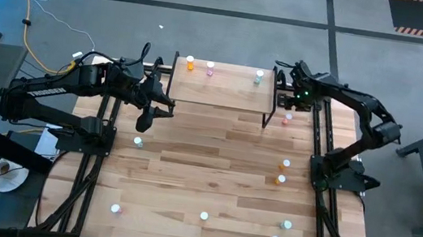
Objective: Pick and place medicine bottles onto shelf by color
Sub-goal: Put the top pink pill bottle on the shelf
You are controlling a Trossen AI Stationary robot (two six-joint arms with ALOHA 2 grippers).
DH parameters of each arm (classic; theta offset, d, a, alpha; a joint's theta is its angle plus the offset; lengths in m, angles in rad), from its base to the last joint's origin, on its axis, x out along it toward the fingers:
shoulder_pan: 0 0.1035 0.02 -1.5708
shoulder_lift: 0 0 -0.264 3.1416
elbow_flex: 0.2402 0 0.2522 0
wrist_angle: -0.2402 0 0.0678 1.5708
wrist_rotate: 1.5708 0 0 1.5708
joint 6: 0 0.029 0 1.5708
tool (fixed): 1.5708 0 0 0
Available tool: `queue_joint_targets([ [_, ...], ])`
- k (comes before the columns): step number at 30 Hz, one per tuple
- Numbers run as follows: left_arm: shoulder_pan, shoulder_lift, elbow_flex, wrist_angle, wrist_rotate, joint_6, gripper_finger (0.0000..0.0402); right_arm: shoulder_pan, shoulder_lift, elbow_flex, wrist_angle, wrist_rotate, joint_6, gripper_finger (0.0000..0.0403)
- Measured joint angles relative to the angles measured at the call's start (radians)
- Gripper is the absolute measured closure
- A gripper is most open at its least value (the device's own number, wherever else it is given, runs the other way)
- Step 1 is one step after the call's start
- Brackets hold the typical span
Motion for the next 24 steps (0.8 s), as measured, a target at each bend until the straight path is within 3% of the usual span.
queue_joint_targets([
  [24, 0.0, 0.0, 0.0, 0.0, 0.0, 0.0, 0.0238, 0.087, -0.031, 0.0, -0.101, 0.046, 0.053, 0.0203],
])
